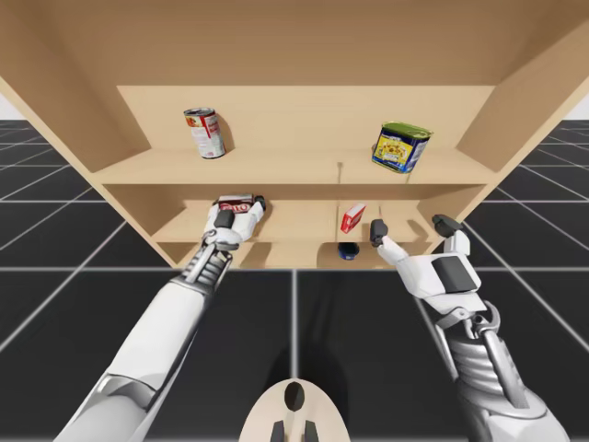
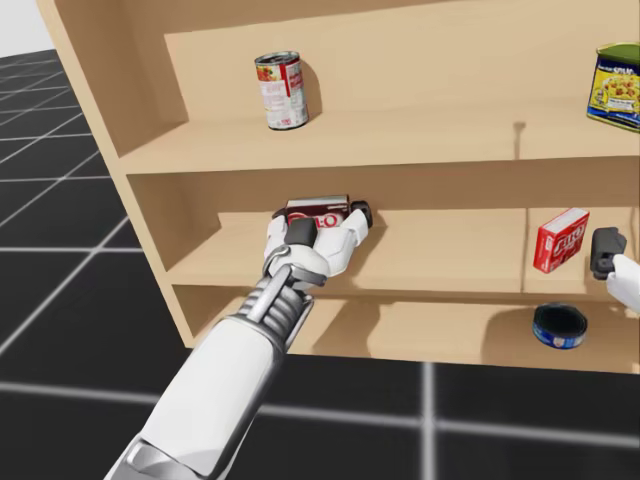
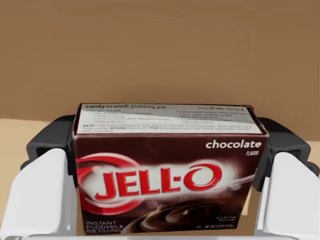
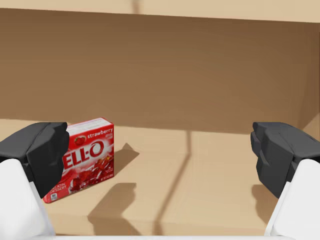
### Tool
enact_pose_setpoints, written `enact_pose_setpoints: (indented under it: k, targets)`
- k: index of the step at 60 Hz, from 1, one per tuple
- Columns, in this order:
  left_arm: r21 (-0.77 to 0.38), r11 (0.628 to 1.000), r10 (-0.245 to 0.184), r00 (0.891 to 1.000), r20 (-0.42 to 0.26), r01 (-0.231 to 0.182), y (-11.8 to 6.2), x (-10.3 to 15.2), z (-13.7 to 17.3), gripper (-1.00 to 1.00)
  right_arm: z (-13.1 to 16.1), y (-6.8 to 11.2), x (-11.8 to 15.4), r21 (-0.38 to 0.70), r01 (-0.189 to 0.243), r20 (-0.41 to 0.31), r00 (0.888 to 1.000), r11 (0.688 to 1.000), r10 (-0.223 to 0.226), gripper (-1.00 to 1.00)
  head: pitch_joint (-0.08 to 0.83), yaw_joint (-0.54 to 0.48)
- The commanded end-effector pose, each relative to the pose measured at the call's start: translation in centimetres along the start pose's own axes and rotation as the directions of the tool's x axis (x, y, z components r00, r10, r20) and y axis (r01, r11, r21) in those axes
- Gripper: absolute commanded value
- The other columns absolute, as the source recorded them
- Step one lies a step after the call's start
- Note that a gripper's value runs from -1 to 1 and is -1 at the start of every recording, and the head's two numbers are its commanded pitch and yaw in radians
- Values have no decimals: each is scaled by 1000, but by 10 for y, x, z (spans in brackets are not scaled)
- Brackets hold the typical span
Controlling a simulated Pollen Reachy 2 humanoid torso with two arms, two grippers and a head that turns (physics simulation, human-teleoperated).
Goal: Look through the shelves, find the pudding box, and take it.
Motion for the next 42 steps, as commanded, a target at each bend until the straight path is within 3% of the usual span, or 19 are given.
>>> enact_pose_setpoints:
  k: [1, 19, 42]
  targets:
    - [-41, 996, 76, 997, -31, -78, -33, -13, 5, 1000, 0, 0, 0, -1, 5, 2, 1000, 1000, -5, -1000, 443, 229]
    - [-46, 997, 69, 998, 11, -68, -22, 6, 43, 1000, 1, -1, 2, -6, 10, 8, 1000, 1000, -10, -1000, 443, 231]
    - [-130, 990, 65, 992, 104, -52, -3, 34, 153, 1000, 0, -2, 2, -3, 9, 14, 1000, 1000, -9, -1000, 443, 237]
